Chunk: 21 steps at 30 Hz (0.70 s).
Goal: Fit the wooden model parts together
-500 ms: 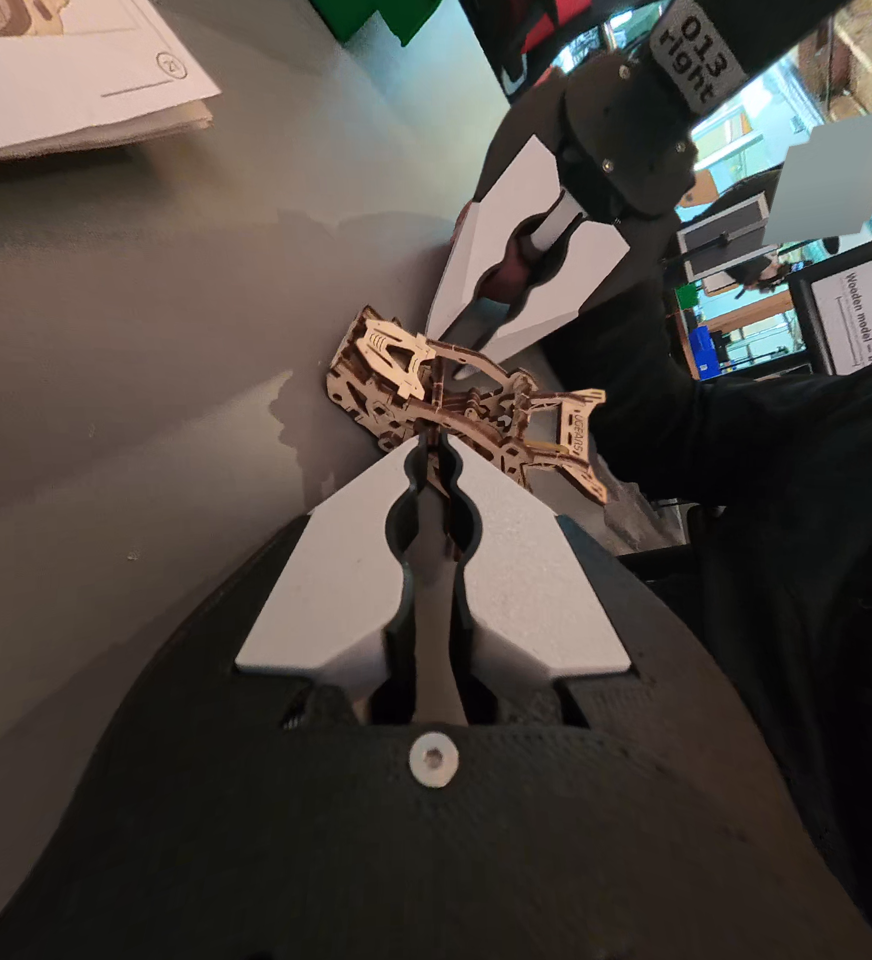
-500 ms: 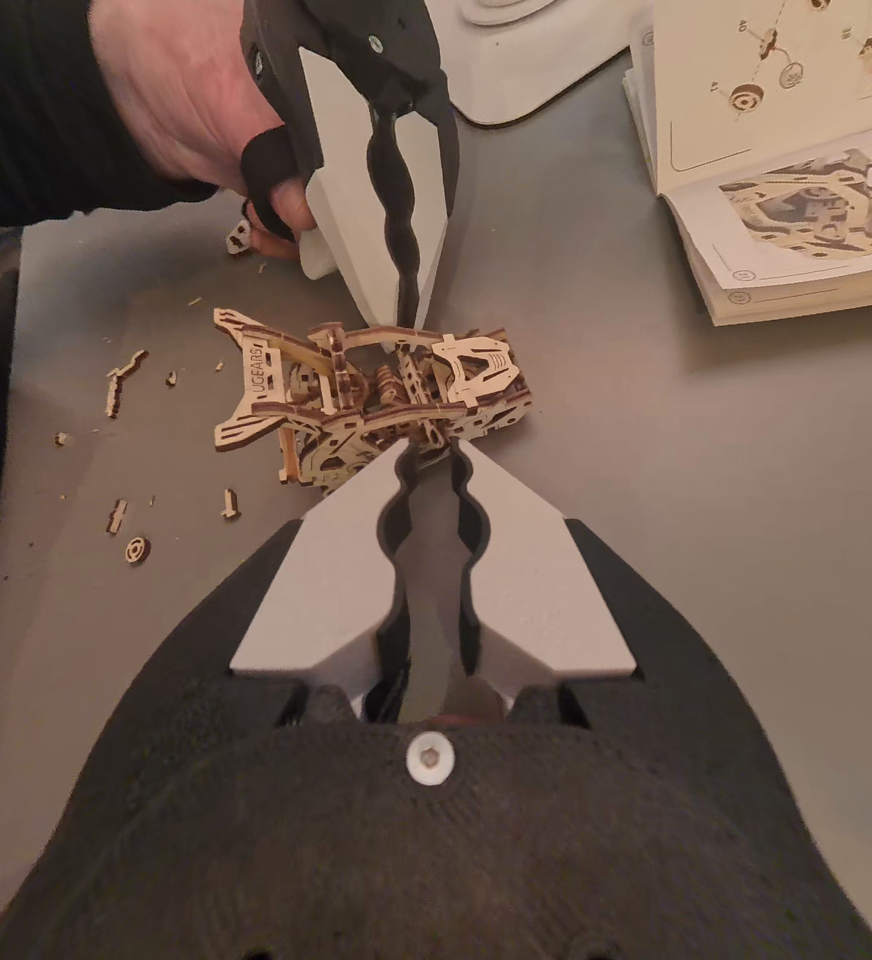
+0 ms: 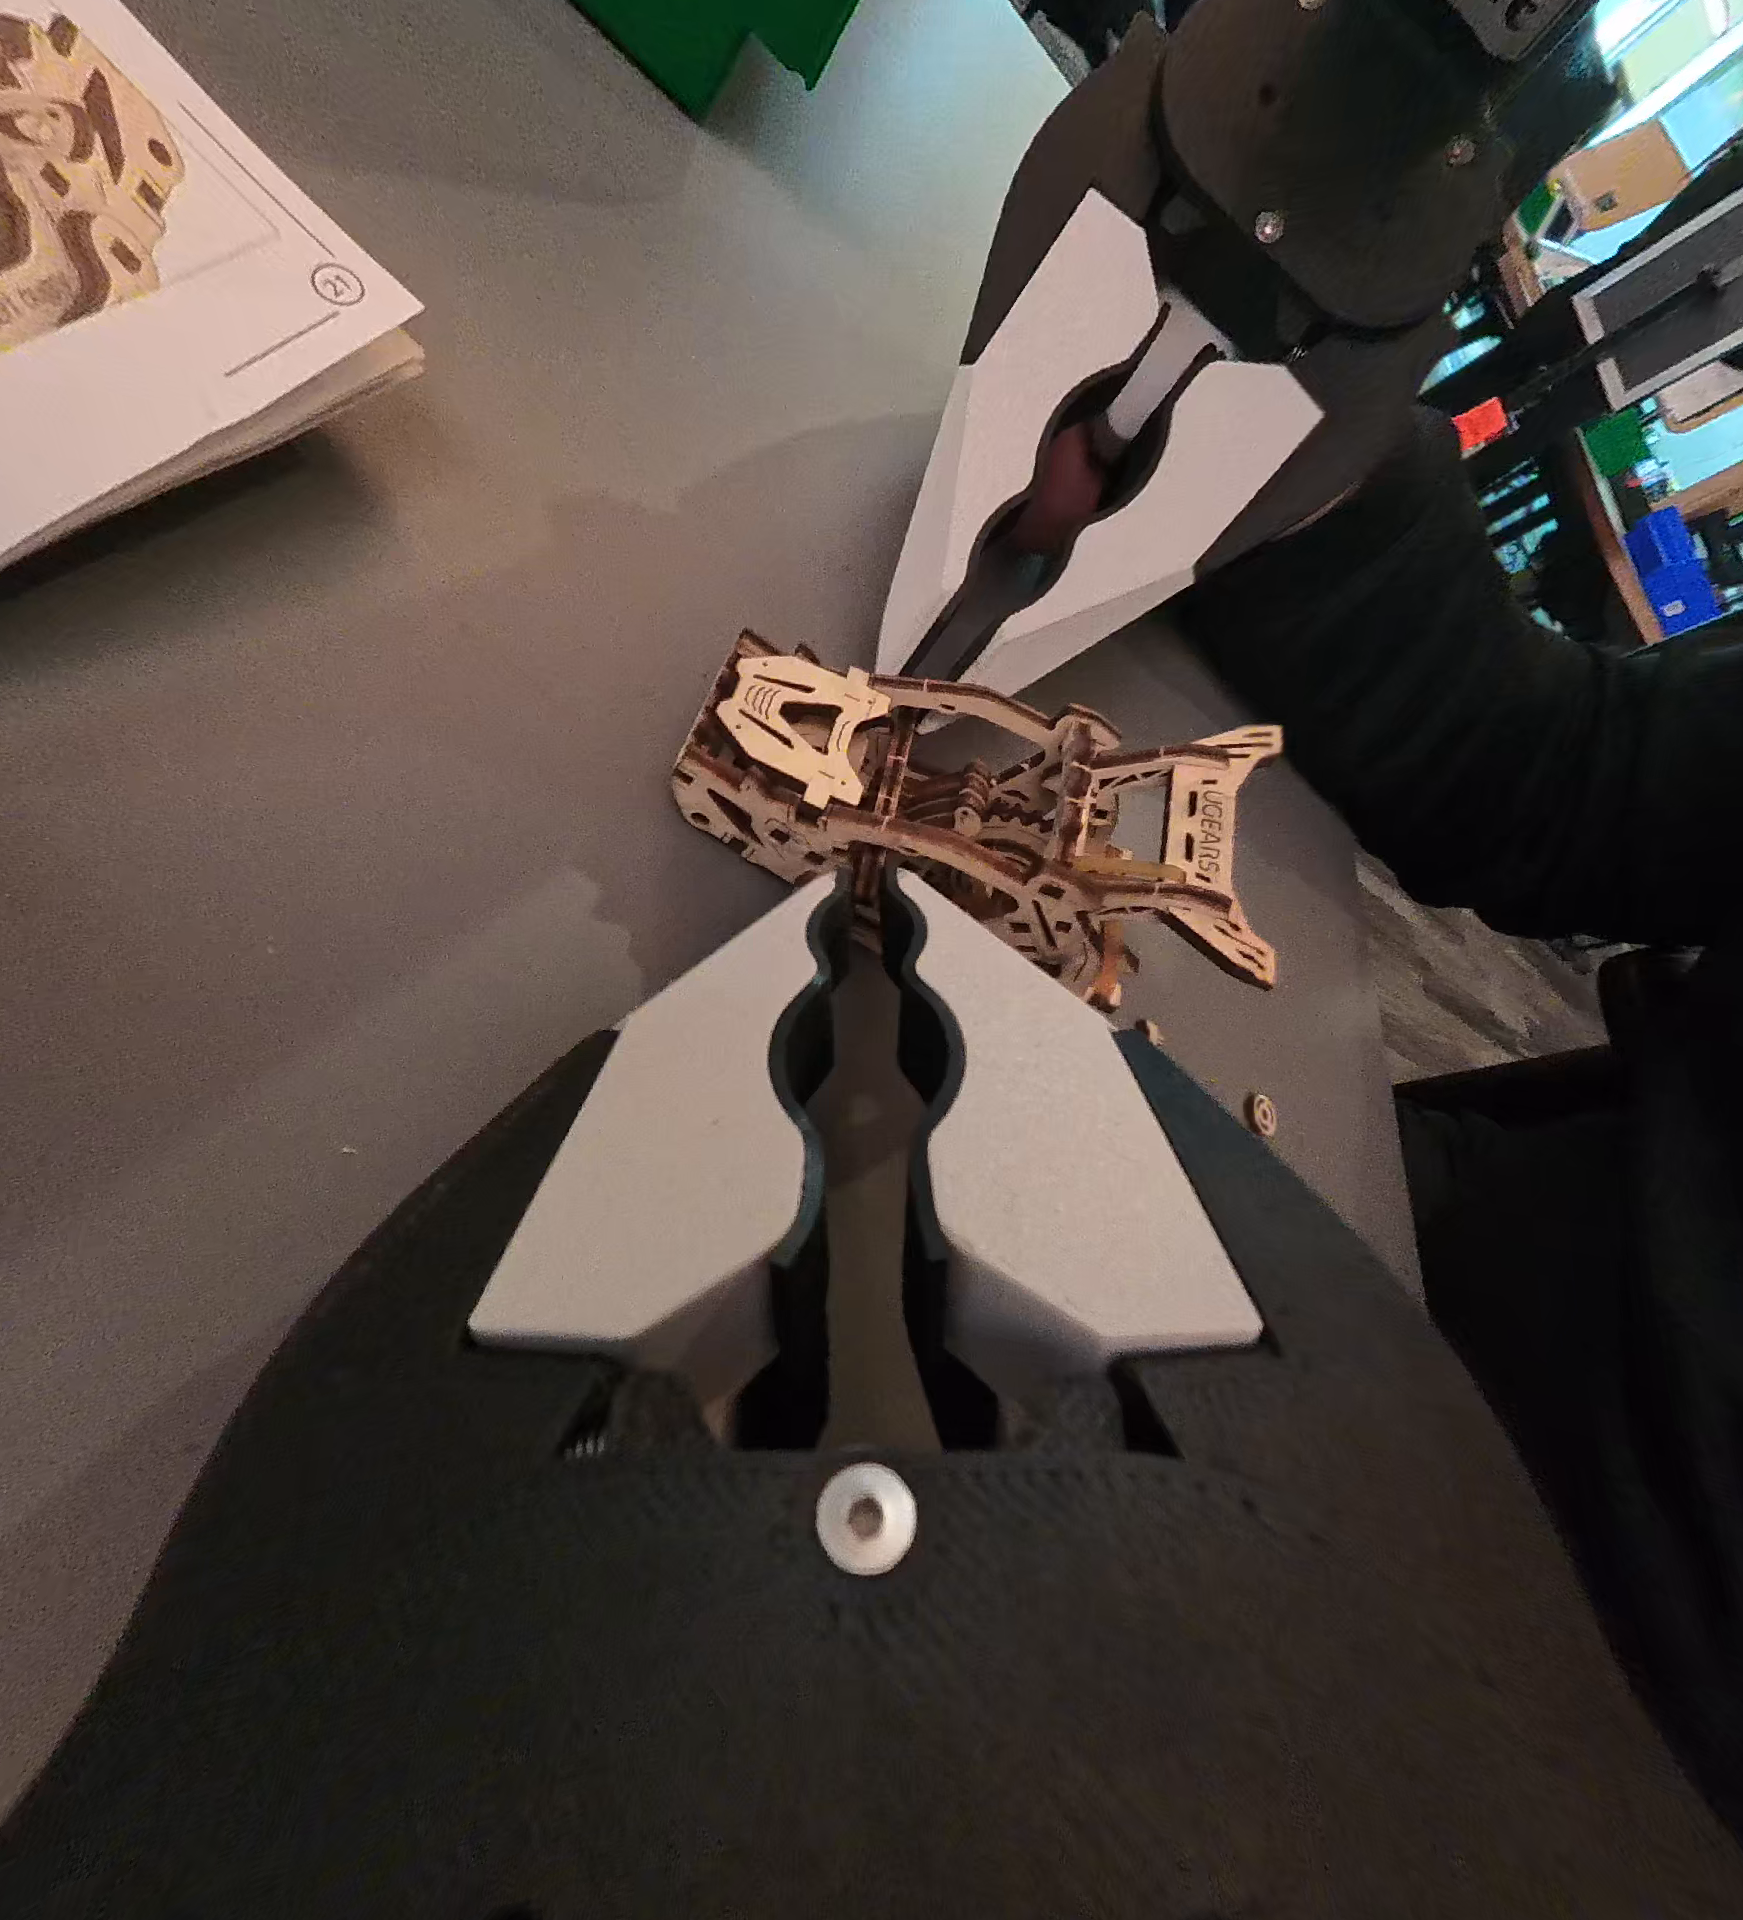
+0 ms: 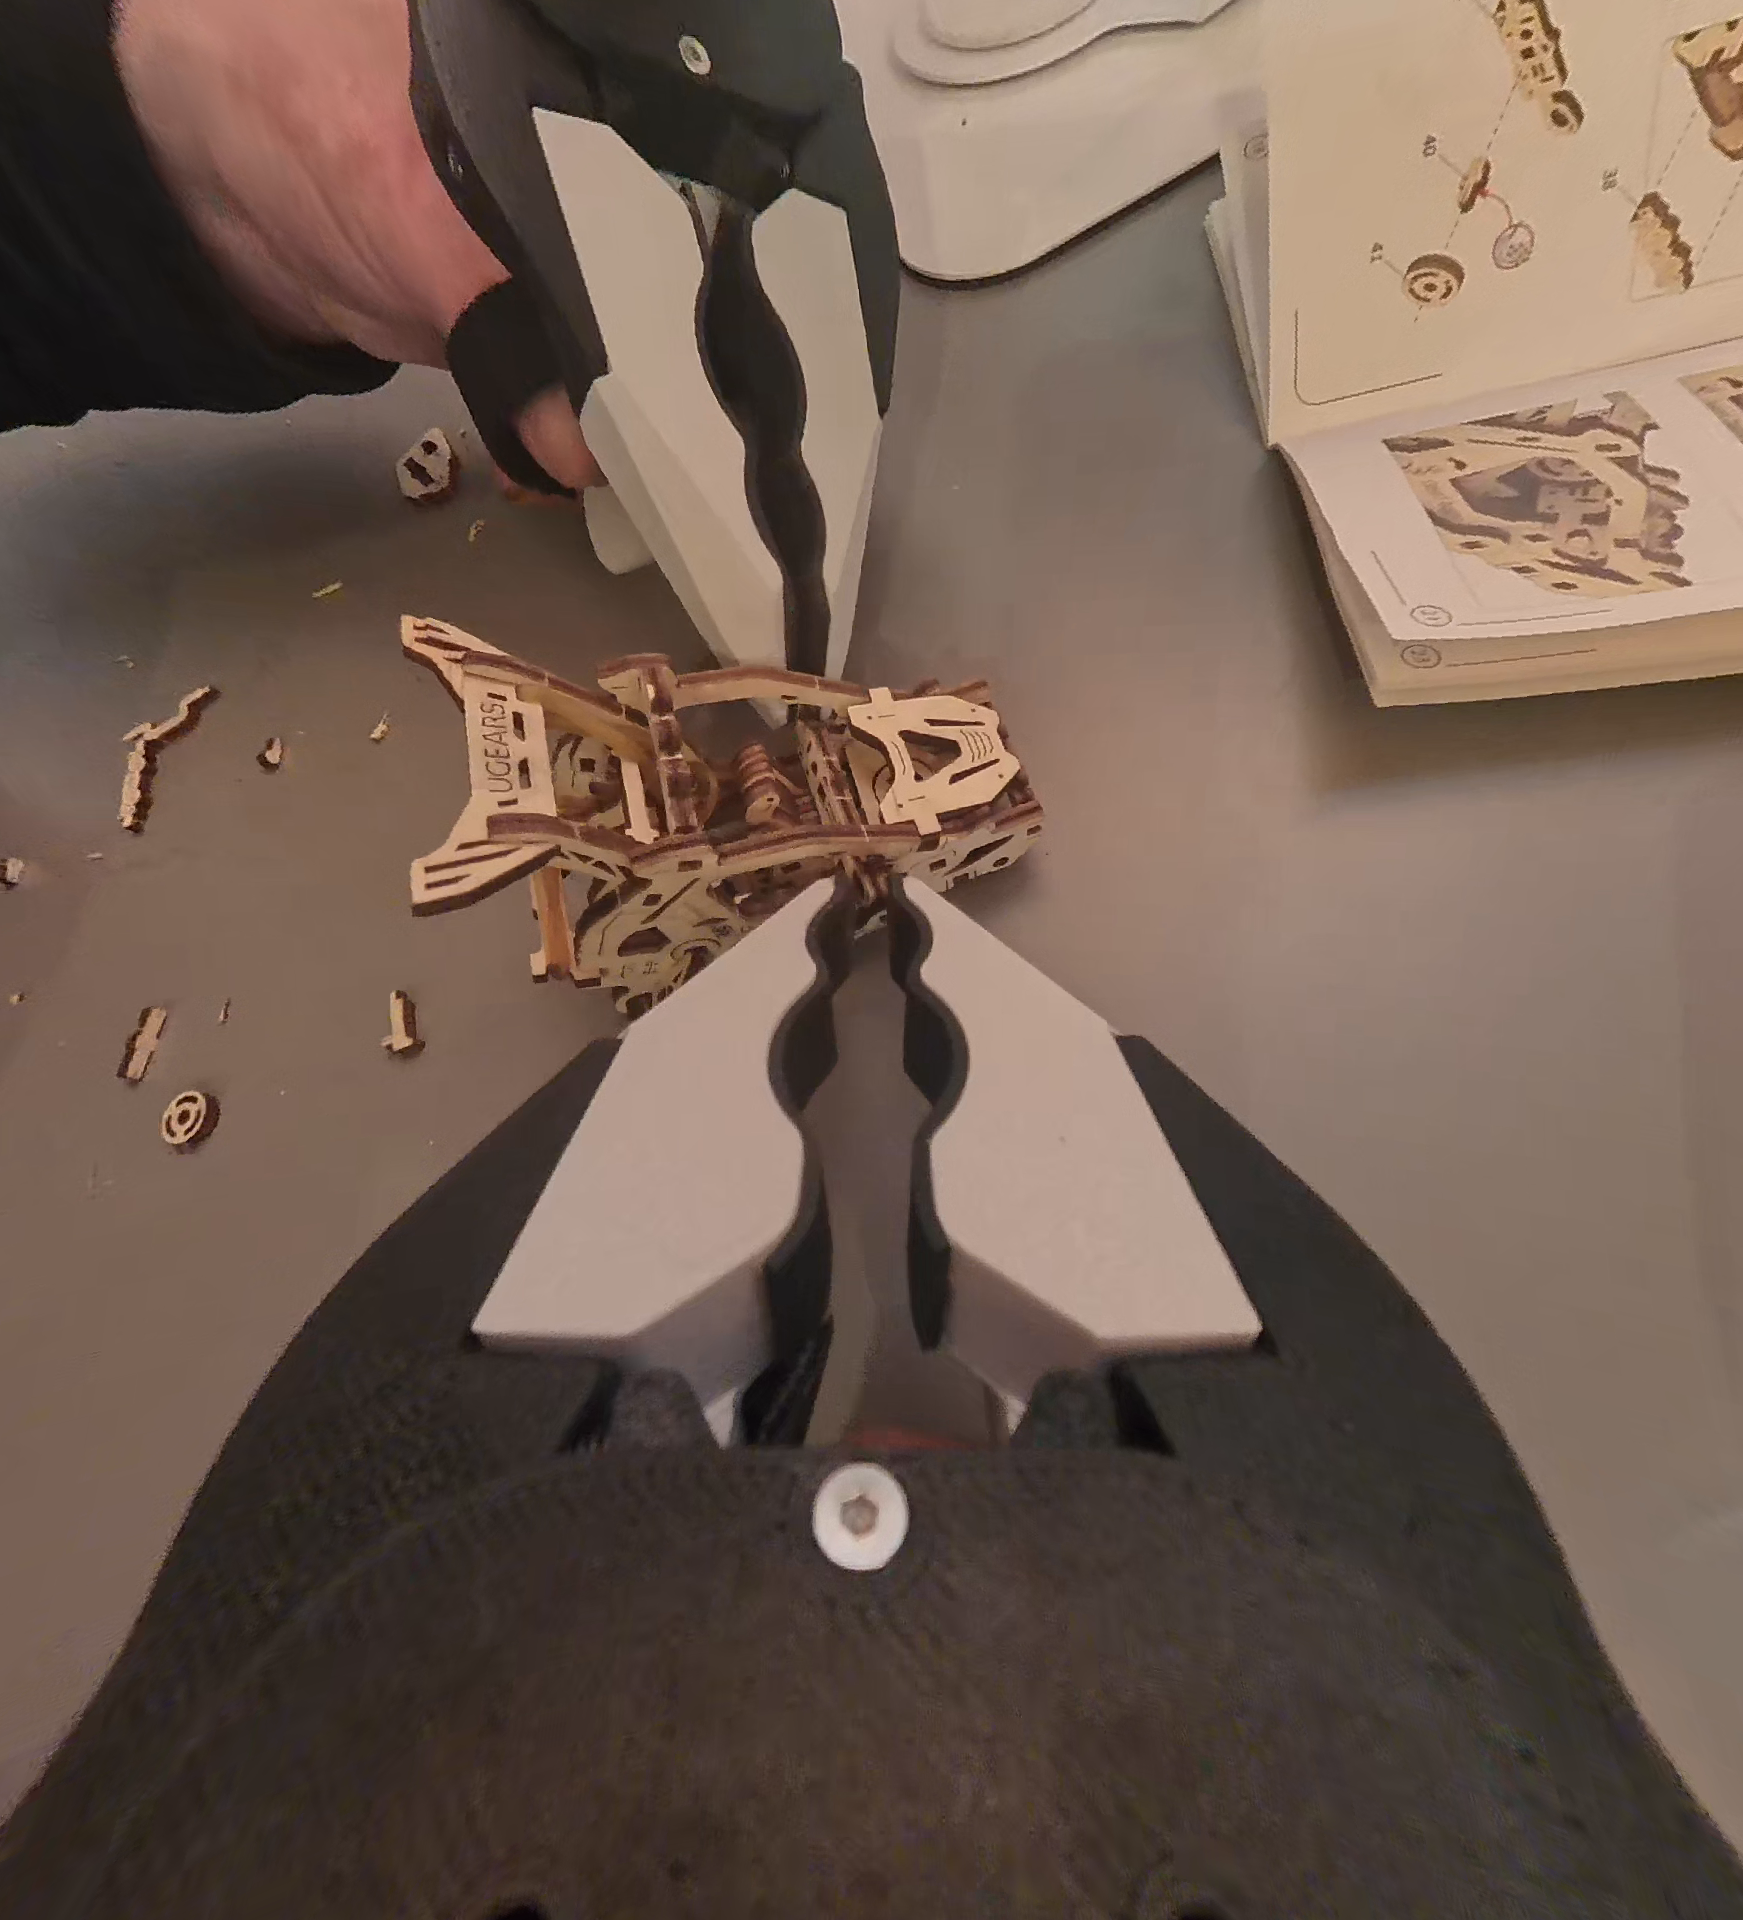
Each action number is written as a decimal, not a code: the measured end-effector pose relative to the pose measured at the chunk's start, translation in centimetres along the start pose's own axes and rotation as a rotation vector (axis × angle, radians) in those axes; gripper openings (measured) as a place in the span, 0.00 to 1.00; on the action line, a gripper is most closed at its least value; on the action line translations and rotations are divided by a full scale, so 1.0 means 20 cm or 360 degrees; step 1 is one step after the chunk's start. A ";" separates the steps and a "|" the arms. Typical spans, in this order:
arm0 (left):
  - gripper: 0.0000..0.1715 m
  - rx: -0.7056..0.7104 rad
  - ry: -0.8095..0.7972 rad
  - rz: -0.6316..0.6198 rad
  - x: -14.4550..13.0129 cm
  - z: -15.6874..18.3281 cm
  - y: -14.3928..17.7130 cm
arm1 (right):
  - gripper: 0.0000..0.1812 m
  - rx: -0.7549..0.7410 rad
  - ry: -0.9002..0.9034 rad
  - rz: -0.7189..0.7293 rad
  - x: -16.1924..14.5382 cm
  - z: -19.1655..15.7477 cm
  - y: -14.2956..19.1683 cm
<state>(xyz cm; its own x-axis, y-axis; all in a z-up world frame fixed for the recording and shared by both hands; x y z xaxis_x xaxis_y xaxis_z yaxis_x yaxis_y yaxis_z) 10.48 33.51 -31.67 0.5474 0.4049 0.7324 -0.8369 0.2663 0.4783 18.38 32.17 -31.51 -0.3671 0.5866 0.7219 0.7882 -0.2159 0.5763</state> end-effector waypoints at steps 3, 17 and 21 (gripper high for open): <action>0.01 0.0032 -0.0054 -0.0016 0.00 0.00 0.00 | 0.02 -0.0011 -0.0002 0.0012 0.00 0.01 0.00; 0.32 0.0267 -0.0478 -0.0191 0.01 -0.09 0.05 | 0.01 -0.0029 -0.0006 0.0024 0.01 0.02 0.01; 0.32 0.0201 -0.0570 -0.0188 0.06 -0.13 0.04 | 0.01 -0.0030 -0.0024 0.0018 0.01 0.02 0.01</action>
Point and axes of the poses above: each gripper's, where its closed fingertips meet, y back along the fingers, x out of its top, z = x × y across the jaws, the point moved 3 cm from there along y, back along the fingers, and after that the axes turned 11 degrees about -y, right-handed, at the moved point
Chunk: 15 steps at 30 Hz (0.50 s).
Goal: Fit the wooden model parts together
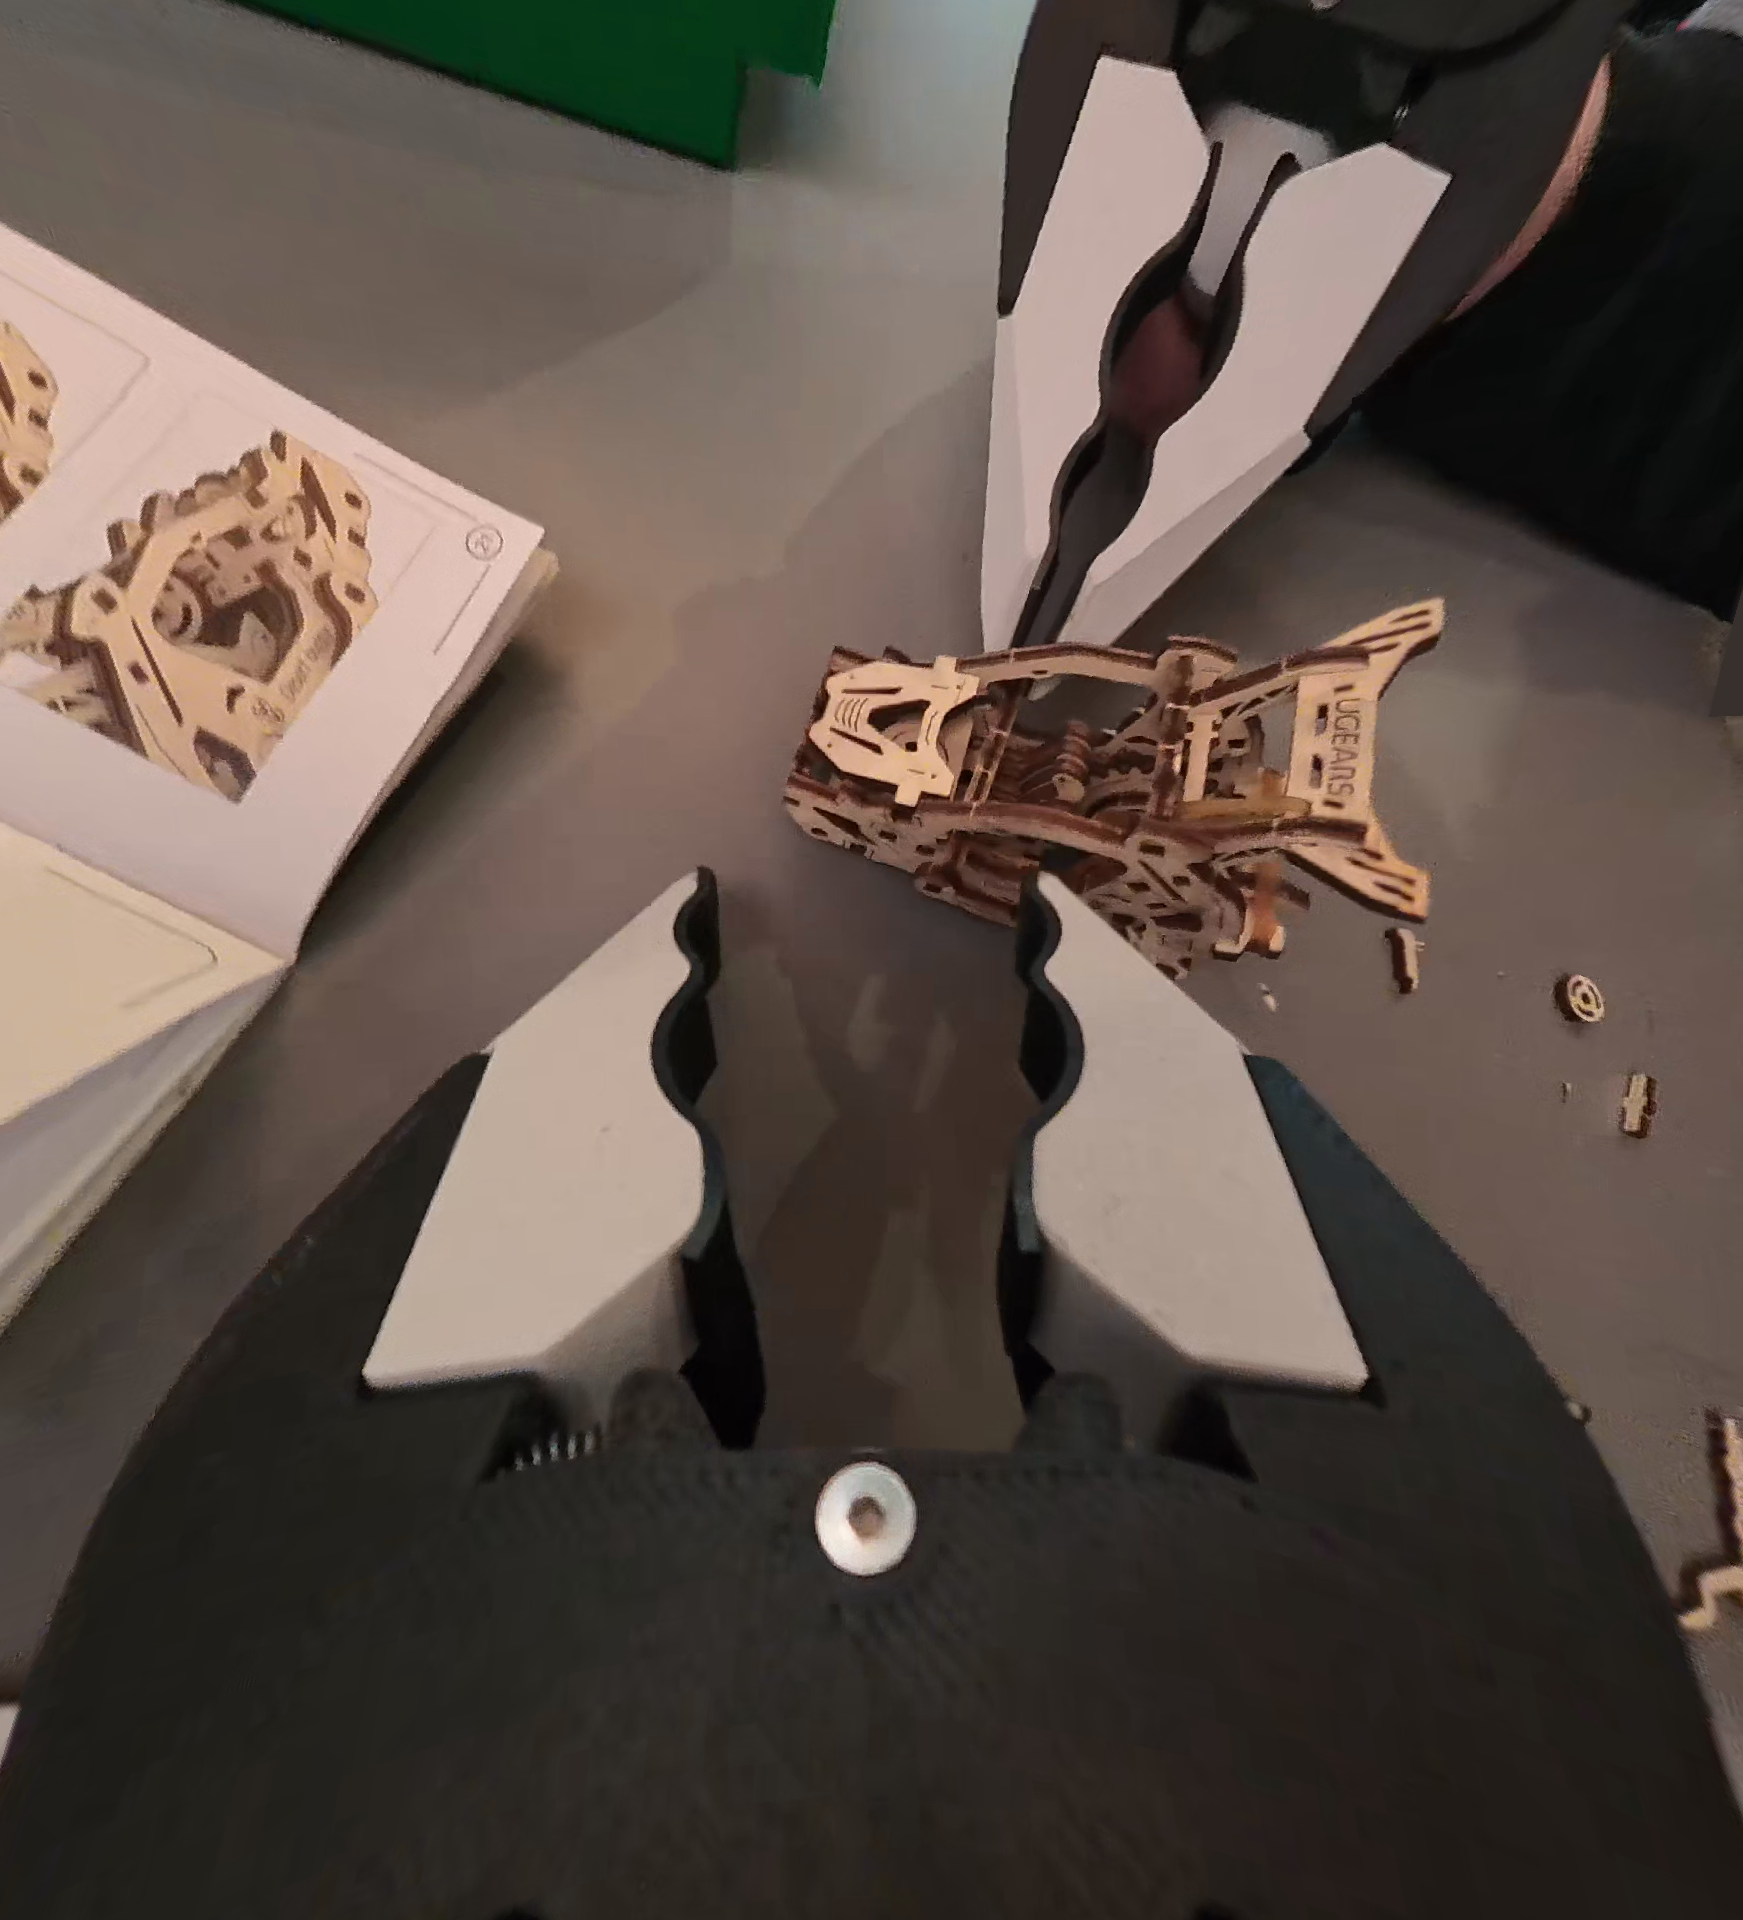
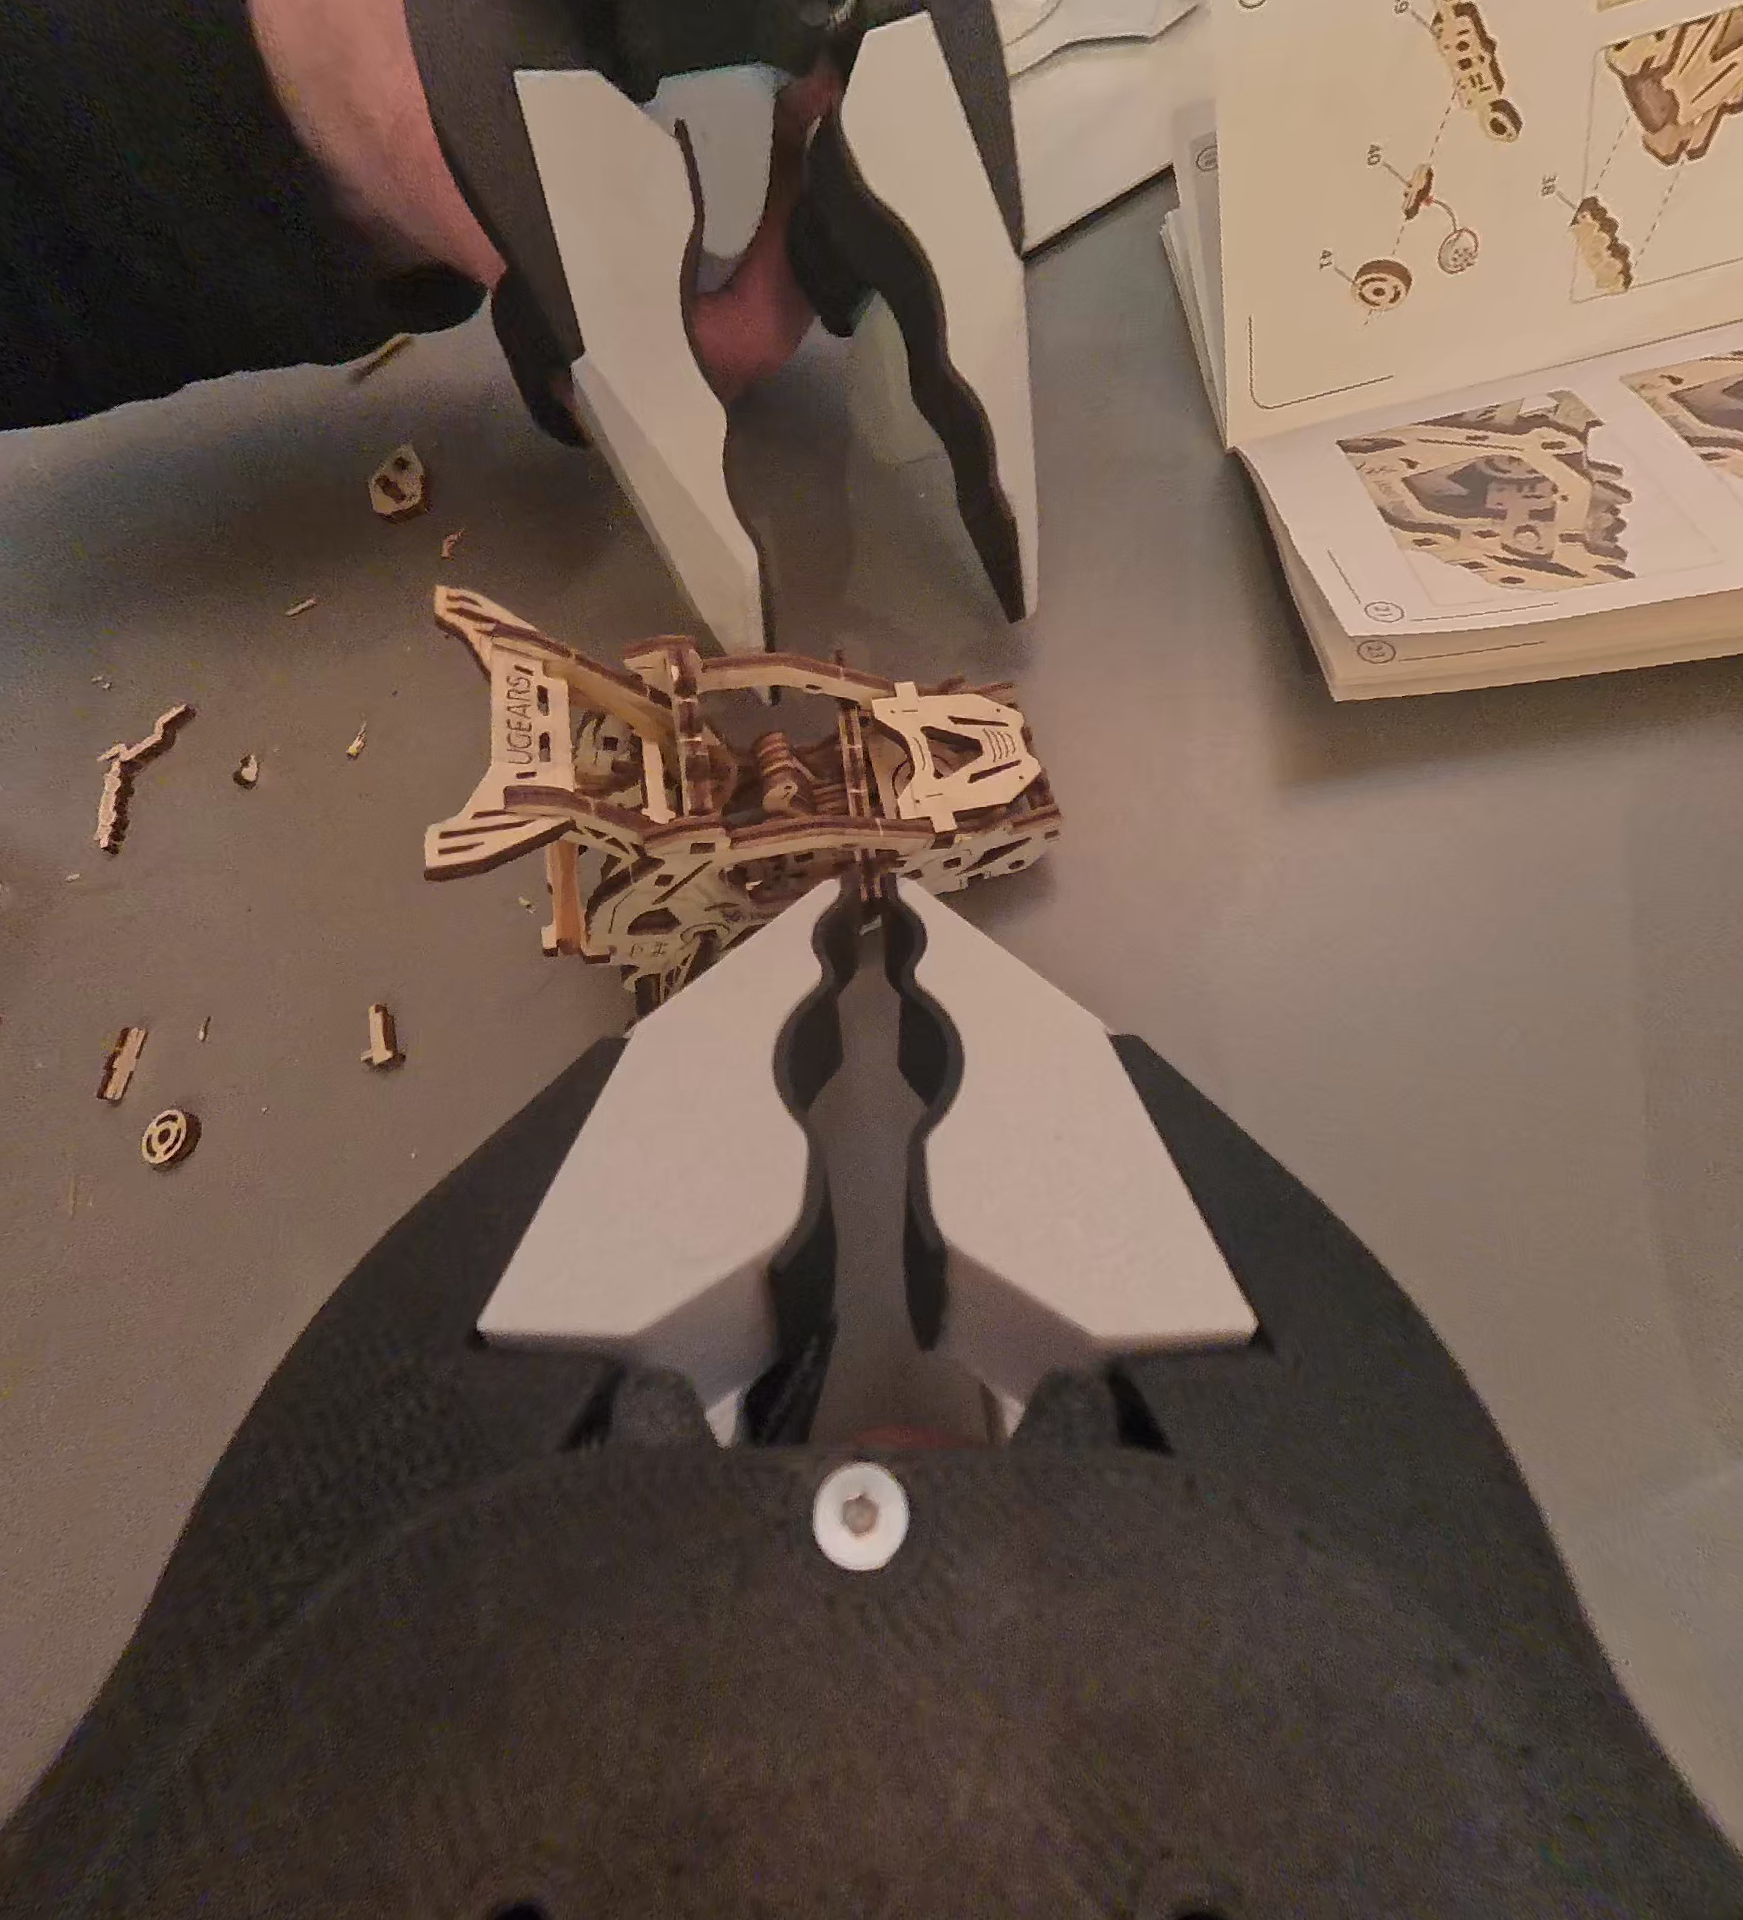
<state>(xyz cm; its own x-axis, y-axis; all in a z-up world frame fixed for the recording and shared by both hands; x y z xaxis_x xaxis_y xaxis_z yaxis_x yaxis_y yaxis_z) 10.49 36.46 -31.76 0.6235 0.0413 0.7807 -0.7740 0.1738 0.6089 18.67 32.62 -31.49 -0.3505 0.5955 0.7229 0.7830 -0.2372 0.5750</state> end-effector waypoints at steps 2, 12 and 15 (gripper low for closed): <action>0.30 -0.0043 -0.0043 -0.0038 0.00 -0.01 0.00 | 0.00 0.0004 -0.0011 -0.0002 0.00 0.00 0.00; 0.01 -0.0175 -0.0215 -0.0011 0.02 0.02 -0.04 | 0.00 0.0016 -0.0071 0.0022 0.01 0.02 0.01; 0.02 -0.0178 -0.0216 -0.0002 0.03 0.01 -0.04 | 0.00 0.0017 -0.0090 0.0032 0.02 0.03 0.02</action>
<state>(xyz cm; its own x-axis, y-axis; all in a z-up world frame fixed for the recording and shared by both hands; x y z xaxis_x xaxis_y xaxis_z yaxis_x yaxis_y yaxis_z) 11.40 36.16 -31.74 0.5978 -0.0910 0.7965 -0.7514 0.2826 0.5963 19.11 33.17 -31.31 -0.3056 0.6330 0.7113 0.7950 -0.2414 0.5565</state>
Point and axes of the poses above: each gripper's, where its closed fingertips meet, y back along the fingers, x out of its top, z = x × y across the jaws, the point moved 3 cm from there along y, back along the fingers, and after that the axes turned 11 degrees about -y, right-handed, at the moved point
